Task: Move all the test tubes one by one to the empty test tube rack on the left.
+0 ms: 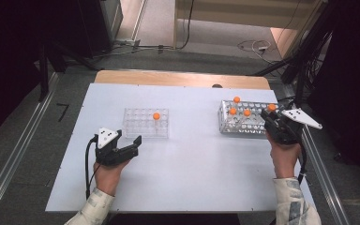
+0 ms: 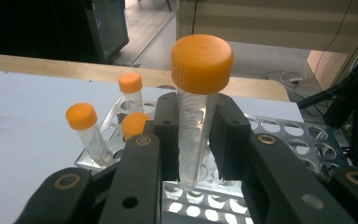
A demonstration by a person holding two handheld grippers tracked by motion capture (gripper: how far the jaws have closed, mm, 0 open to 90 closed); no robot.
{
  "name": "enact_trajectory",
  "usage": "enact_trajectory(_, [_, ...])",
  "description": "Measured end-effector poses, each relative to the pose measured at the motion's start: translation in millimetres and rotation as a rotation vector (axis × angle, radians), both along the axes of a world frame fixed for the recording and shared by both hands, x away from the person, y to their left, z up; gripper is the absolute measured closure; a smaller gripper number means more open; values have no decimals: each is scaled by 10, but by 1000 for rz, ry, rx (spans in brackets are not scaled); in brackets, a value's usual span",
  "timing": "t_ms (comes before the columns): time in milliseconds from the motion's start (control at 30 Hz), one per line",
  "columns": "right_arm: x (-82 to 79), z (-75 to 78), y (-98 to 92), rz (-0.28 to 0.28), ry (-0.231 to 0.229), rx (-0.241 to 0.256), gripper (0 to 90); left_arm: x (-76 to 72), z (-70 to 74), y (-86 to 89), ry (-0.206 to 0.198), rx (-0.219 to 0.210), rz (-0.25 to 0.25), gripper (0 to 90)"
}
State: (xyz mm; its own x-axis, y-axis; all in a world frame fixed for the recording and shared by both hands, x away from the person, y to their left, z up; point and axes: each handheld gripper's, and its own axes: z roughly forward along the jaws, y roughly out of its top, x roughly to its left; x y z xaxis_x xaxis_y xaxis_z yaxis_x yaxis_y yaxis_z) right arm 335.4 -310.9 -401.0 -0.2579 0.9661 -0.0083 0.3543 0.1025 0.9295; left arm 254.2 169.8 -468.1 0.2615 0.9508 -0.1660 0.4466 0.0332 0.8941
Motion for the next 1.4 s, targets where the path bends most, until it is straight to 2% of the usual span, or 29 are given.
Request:
enact_trajectory(533, [-276,-170,121,116,92,-7,718,-31,42,-17,-15,-1,-10,216])
enact_trajectory(733, [-335,-240,296,182,118,-9,718,-40,49,-30,-16,-1,-16,216])
enact_trajectory(967, [-378,-274,522,264,123,-18,718,-52,60,-48,-18,-3,-25,216])
enact_trajectory(1400, [-401,-366,929,369,141,-40,718,-73,77,-107,-23,-2,-47,217])
